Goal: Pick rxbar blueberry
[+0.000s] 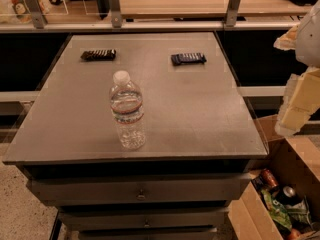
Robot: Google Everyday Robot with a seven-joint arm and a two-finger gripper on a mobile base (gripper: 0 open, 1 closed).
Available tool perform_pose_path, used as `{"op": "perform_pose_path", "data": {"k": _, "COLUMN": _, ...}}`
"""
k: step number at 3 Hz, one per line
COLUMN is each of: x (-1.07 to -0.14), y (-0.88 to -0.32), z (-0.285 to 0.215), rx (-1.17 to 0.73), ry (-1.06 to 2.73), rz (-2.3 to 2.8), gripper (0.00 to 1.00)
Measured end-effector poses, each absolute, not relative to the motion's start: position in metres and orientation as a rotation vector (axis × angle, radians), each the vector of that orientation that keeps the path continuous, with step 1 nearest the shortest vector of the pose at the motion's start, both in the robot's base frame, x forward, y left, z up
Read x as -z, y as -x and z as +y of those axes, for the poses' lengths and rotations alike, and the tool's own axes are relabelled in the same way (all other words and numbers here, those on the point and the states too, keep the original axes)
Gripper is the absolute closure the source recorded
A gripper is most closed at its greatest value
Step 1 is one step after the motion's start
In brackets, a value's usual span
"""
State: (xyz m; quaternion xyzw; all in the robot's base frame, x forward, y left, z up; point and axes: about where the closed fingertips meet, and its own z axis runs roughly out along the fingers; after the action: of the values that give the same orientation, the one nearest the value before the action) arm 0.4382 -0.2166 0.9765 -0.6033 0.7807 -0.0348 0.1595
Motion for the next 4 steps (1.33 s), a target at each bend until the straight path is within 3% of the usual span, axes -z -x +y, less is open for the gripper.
{"op": "perform_pose_path", "data": {"k": 1, "x": -0.979, "y": -0.44, "z": -0.215, "rx": 0.116, "ry": 1.722, "rz": 2.223, "gripper": 0.0}}
{"op": "perform_pose_path", "data": {"k": 4, "x": -0.991, "y": -0.548, "z": -0.172, "rx": 0.229, "ry": 1.826, "rz": 2.02, "gripper": 0.0}}
